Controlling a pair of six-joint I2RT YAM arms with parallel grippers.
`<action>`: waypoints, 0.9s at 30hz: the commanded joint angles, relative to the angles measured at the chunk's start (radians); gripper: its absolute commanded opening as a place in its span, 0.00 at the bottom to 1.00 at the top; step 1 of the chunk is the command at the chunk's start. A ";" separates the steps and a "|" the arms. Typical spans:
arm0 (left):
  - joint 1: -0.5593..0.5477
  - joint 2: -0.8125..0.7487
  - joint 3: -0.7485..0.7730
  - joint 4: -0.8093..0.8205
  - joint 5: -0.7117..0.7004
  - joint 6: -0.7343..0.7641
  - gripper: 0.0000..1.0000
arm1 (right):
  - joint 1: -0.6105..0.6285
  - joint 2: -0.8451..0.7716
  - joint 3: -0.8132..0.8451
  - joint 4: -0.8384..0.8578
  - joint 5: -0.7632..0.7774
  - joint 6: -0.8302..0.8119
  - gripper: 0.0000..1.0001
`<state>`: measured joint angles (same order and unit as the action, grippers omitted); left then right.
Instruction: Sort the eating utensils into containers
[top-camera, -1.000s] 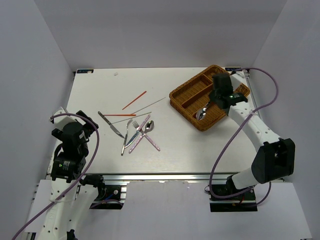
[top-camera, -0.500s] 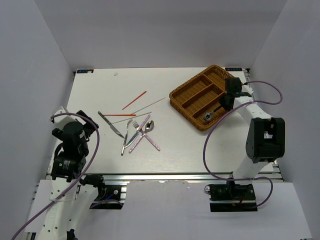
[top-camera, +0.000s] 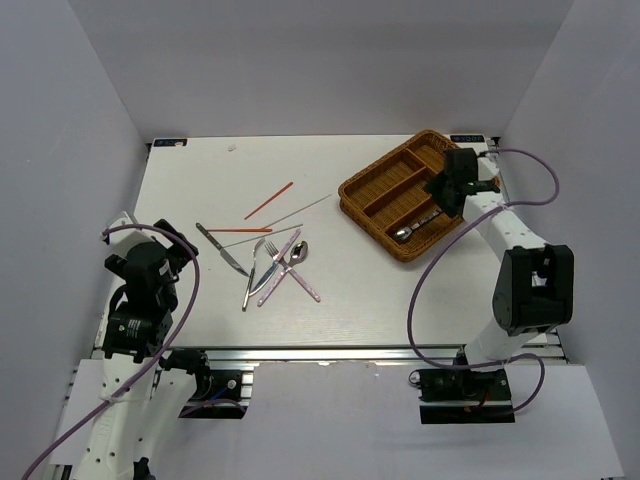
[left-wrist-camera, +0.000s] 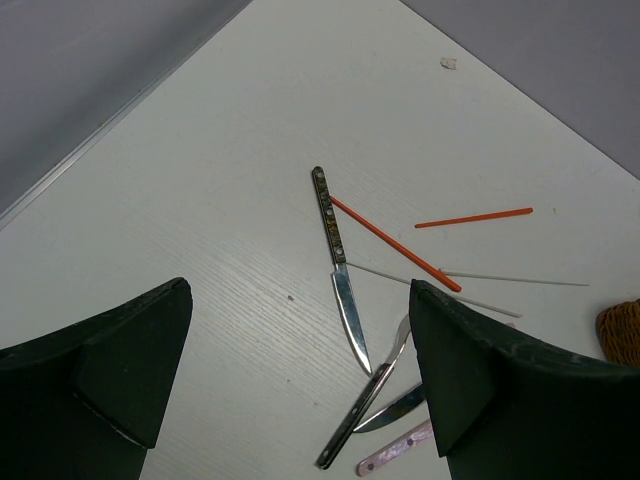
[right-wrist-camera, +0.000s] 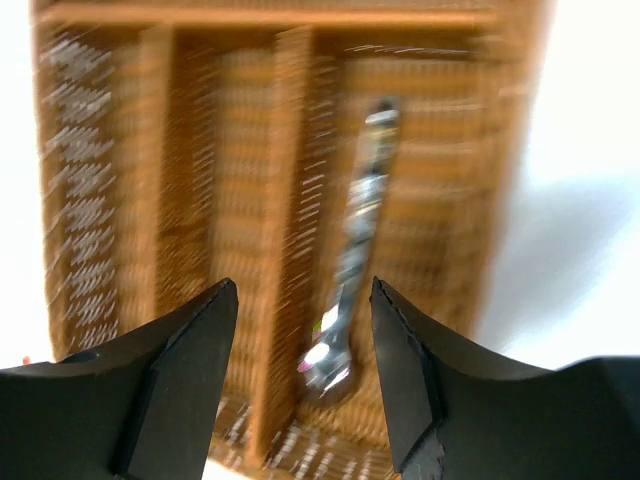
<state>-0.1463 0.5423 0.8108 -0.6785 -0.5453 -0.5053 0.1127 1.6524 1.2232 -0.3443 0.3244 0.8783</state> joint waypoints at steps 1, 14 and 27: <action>0.002 -0.001 -0.004 0.011 0.004 0.005 0.98 | 0.138 -0.072 0.099 0.001 0.059 -0.096 0.62; 0.005 -0.001 -0.001 0.005 -0.007 0.001 0.98 | 0.931 0.102 0.272 -0.166 0.453 0.029 0.89; 0.007 -0.035 -0.006 0.013 0.002 0.004 0.98 | 1.095 0.440 0.510 -0.389 0.475 0.376 0.82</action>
<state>-0.1452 0.5175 0.8104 -0.6750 -0.5457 -0.5053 1.2060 2.0701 1.6547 -0.6662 0.7555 1.1553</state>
